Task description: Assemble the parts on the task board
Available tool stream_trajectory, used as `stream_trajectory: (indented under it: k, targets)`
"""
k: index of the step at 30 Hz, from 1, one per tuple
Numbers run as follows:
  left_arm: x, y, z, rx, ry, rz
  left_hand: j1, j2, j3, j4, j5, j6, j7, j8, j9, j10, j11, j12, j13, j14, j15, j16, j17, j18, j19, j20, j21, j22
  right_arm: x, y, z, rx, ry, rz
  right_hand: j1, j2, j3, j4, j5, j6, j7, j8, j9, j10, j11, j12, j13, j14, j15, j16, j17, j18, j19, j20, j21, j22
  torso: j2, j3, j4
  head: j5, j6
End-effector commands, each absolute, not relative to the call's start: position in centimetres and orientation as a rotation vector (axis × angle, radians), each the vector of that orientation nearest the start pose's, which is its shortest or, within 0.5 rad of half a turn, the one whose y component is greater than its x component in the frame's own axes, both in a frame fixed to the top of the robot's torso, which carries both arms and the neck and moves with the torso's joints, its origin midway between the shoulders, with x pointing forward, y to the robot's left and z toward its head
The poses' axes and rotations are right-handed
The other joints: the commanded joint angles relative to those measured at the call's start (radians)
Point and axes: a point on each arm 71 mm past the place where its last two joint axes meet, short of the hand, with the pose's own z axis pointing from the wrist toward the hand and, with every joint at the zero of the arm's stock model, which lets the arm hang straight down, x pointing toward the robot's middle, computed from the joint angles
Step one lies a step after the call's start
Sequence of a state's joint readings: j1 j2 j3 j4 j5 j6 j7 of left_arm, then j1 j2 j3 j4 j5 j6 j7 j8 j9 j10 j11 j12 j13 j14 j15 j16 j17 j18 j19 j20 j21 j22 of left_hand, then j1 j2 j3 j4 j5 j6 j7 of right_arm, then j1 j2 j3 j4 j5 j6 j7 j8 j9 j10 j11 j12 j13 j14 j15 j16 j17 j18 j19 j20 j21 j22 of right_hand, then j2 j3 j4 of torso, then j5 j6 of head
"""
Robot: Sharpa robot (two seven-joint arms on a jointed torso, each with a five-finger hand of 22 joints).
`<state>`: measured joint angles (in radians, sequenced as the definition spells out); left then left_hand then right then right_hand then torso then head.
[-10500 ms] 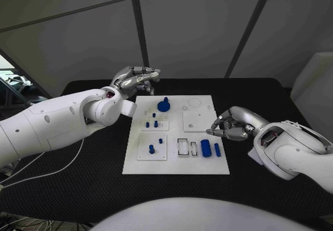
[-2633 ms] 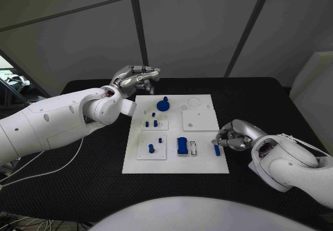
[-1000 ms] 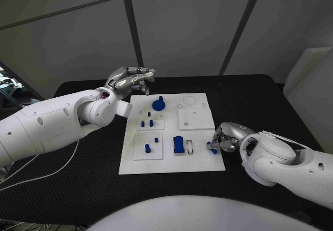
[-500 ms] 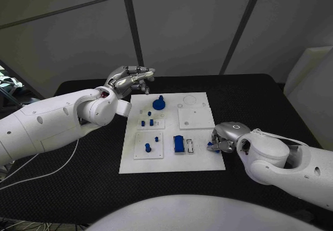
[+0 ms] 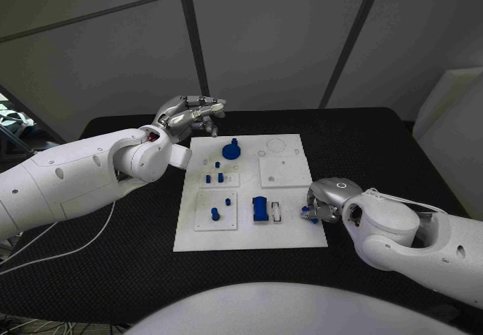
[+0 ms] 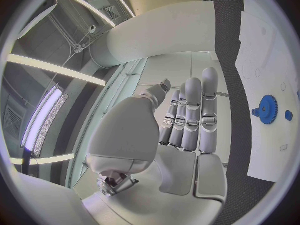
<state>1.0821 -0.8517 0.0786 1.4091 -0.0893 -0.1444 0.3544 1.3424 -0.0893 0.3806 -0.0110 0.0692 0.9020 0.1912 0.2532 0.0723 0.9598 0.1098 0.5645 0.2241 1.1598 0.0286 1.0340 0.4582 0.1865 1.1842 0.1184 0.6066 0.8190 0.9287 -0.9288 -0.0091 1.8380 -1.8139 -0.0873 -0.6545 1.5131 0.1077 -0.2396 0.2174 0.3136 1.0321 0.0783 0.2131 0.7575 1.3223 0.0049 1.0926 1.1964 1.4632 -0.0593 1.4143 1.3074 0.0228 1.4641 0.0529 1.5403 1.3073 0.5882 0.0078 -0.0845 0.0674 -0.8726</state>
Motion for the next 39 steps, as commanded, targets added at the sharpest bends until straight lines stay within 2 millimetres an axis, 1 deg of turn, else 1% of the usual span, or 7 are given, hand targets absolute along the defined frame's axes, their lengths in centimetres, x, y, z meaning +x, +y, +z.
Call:
stream_trajectory:
  k: [1, 6, 15, 20, 23, 26, 39]
  targets:
    - [50.0, 24.1, -20.1, -1.114, 1.457, -1.590, 0.006, 0.004, -0.008, 0.000, 0.004, -0.005, 0.000, 0.006, 0.000, -0.005, -0.001, 0.005, -0.001, -0.010, 0.000, 0.004, -0.001, -0.004, 0.001, 0.005, -0.004, -0.001, 36.9, -18.9, -28.2, -0.059, 2.093, 0.249, 0.018, 0.011, 0.104, -0.086, 0.023, 0.010, 0.000, 0.003, -0.353, 0.011, -0.007, 0.005, 0.004, 0.058, -0.009, 0.003, 0.009, -0.014, 0.087, -0.010, 0.004, 0.235, 0.000, 0.0010, -0.0012, 0.003, 0.000]
    - [50.0, 24.0, -20.1, -1.114, 1.458, -1.591, 0.007, 0.005, -0.007, 0.000, 0.004, -0.006, -0.001, 0.006, 0.000, -0.006, -0.001, 0.005, -0.002, -0.010, 0.000, 0.004, -0.002, -0.004, 0.001, 0.005, -0.004, -0.001, 36.6, -19.3, -28.0, 0.203, 2.105, 0.357, 0.012, -0.014, 0.167, -0.096, 0.060, 0.013, 0.001, -0.004, -0.355, 0.012, -0.006, 0.000, 0.002, 0.058, -0.009, 0.002, 0.009, -0.014, 0.088, -0.012, 0.004, 0.235, 0.000, -0.0010, 0.0015, 0.000, 0.002]
    - [50.0, 23.9, -20.1, -1.115, 1.462, -1.592, 0.008, 0.006, -0.007, -0.001, 0.004, -0.006, -0.001, 0.007, 0.000, -0.006, -0.001, 0.005, -0.002, -0.010, 0.000, 0.005, -0.002, -0.004, 0.001, 0.005, -0.004, -0.001, 36.3, -18.8, -27.3, 0.417, 2.046, 0.481, -0.040, -0.075, 0.301, -0.104, 0.047, 0.013, 0.007, -0.020, -0.359, 0.011, -0.001, -0.007, -0.001, 0.058, -0.005, 0.000, 0.011, -0.014, 0.088, -0.008, 0.004, 0.235, 0.001, -0.0011, 0.0004, 0.003, 0.000]
    - [49.9, 23.9, -20.1, -1.115, 1.465, -1.595, 0.008, 0.006, -0.007, 0.000, 0.004, -0.006, -0.001, 0.007, 0.000, -0.006, -0.001, 0.005, -0.002, -0.010, 0.000, 0.005, -0.002, -0.004, 0.001, 0.005, -0.004, -0.001, 36.3, -18.2, -26.8, 0.464, 2.007, 0.530, -0.063, -0.098, 0.338, -0.103, 0.039, 0.014, 0.008, -0.023, -0.360, 0.017, 0.000, 0.002, 0.007, 0.059, -0.004, 0.001, 0.012, -0.014, 0.088, -0.007, 0.005, 0.236, 0.001, -0.0012, 0.0001, 0.003, 0.000]
    - [49.9, 23.9, -20.1, -1.115, 1.466, -1.595, 0.008, 0.006, -0.007, 0.000, 0.004, -0.006, -0.001, 0.007, 0.000, -0.006, -0.001, 0.005, -0.002, -0.010, 0.000, 0.005, -0.002, -0.004, 0.001, 0.005, -0.004, -0.001, 36.3, -17.8, -26.7, 0.472, 1.996, 0.548, -0.066, -0.101, 0.344, -0.103, 0.039, 0.014, 0.008, -0.023, -0.360, 0.017, 0.000, 0.003, 0.008, 0.059, -0.004, 0.001, 0.012, -0.014, 0.088, -0.007, 0.005, 0.236, 0.001, -0.0013, -0.0002, 0.005, 0.001]
    - [49.9, 23.9, -20.1, -1.114, 1.466, -1.595, 0.009, 0.007, -0.007, 0.000, 0.004, -0.007, -0.001, 0.008, 0.000, -0.007, -0.001, 0.006, -0.002, -0.010, 0.000, 0.005, -0.002, -0.004, 0.001, 0.005, -0.004, -0.001, 36.4, -17.3, -26.8, 0.470, 2.000, 0.558, -0.095, -0.125, 0.394, -0.104, 0.037, 0.016, 0.010, -0.026, -0.359, 0.019, 0.001, 0.007, 0.012, 0.059, -0.004, 0.000, 0.013, -0.014, 0.088, -0.006, 0.005, 0.236, 0.002, -0.0006, 0.0001, 0.005, 0.001]
    - [49.9, 23.8, -20.1, -1.114, 1.468, -1.597, 0.009, 0.007, -0.007, 0.000, 0.004, -0.007, -0.001, 0.008, 0.000, -0.007, -0.001, 0.006, -0.002, -0.010, 0.000, 0.005, -0.002, -0.004, 0.001, 0.005, -0.004, -0.001, 36.8, -15.7, -27.1, 0.472, 2.012, 0.583, -0.126, -0.146, 0.448, -0.108, 0.036, 0.021, 0.008, -0.025, -0.355, 0.021, 0.000, 0.011, 0.016, 0.059, -0.004, 0.000, 0.014, -0.014, 0.089, -0.006, 0.005, 0.237, 0.002, 0.0000, 0.0013, 0.011, 0.001]
